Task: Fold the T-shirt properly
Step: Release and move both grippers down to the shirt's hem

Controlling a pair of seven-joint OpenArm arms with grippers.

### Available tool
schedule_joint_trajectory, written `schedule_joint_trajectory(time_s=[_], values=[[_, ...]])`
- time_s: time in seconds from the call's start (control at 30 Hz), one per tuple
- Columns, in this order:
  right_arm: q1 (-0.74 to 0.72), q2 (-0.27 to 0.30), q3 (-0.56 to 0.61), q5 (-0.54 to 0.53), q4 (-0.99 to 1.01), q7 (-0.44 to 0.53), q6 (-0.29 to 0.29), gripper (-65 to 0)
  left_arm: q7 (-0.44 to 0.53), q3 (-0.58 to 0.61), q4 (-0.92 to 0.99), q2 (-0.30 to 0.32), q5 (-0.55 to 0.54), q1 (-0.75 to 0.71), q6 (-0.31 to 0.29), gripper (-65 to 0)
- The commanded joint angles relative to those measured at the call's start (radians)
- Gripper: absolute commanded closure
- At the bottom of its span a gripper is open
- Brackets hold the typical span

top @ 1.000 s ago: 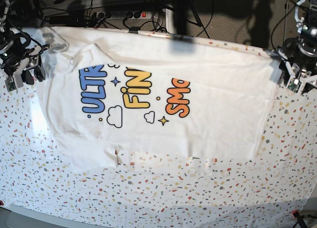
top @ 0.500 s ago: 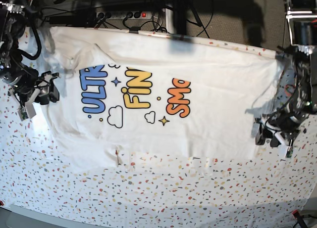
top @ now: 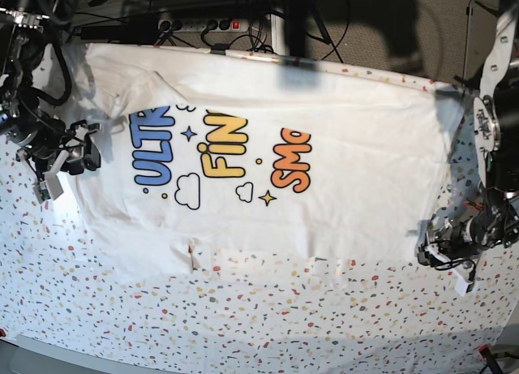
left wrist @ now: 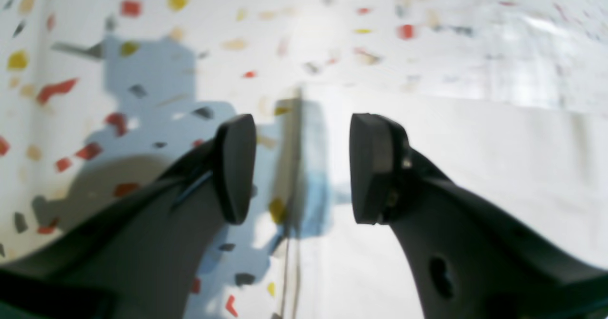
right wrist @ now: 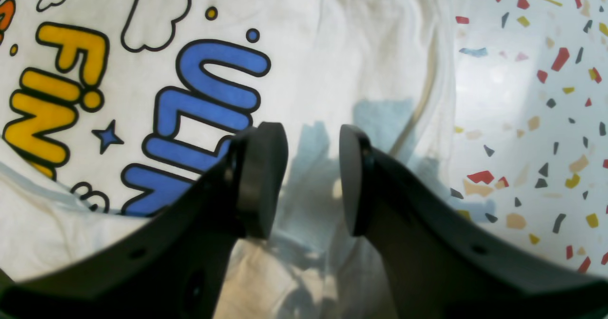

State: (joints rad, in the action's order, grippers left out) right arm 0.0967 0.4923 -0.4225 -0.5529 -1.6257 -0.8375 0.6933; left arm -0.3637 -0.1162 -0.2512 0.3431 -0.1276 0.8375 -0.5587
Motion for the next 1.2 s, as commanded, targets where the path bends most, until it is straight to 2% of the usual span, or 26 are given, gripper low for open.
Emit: schedule_joint_trajectory(time_s=[0.0,0.13,0.27,0.47,0.6,0.8,0.9,1.0,1.17], values=[[-0.013,0.020,-0.007,-0.009,-0.014,0.013,0.002,-22.7,0.045,-0.001,0.019,-0.008,0.024,0.048,-0.010,-30.7],[-0.013,0.020,-0.007,-0.008,-0.014,-0.003,0.002,-22.7,0.177,-0.001,0.117,-0.034,0.139,0.065,0.036,-30.7],[-0.013,0.020,-0.007,-0.009,-0.014,-0.009,0.002,-22.7,0.195,-0.001,0.129,-0.066,0.189,0.057,0.061,-30.6],[-0.013,0.020,-0.007,-0.008,-0.014,-0.013,0.002,-22.7,0.211,-0.001,0.129,-0.074,0.190,0.060,0.079,-30.6],[-0.013,0.020,-0.007,-0.009,-0.014,-0.013,0.002,-22.7,0.254,-0.001,0.129,-0.071,0.191,0.061,0.165,-30.7],[-0.013,0.020,-0.007,-0.009,-0.014,-0.013,0.002,-22.7,0.309,-0.001,0.129,-0.063,0.191,0.060,0.167,-30.7],[-0.013,0.020,-0.007,-0.009,-0.014,-0.013,0.002,-22.7,0.309,-0.001,0.129,-0.063,0.192,0.057,0.167,-30.6],[-0.013,0.020,-0.007,-0.009,-0.014,-0.014,0.002,-22.7,0.313,-0.001,0.129,-0.063,0.191,0.043,0.194,-30.6],[-0.013,0.020,-0.007,-0.009,-0.014,-0.016,0.002,-22.7,0.289,-0.001,0.129,-0.064,0.191,0.029,0.193,-30.5]])
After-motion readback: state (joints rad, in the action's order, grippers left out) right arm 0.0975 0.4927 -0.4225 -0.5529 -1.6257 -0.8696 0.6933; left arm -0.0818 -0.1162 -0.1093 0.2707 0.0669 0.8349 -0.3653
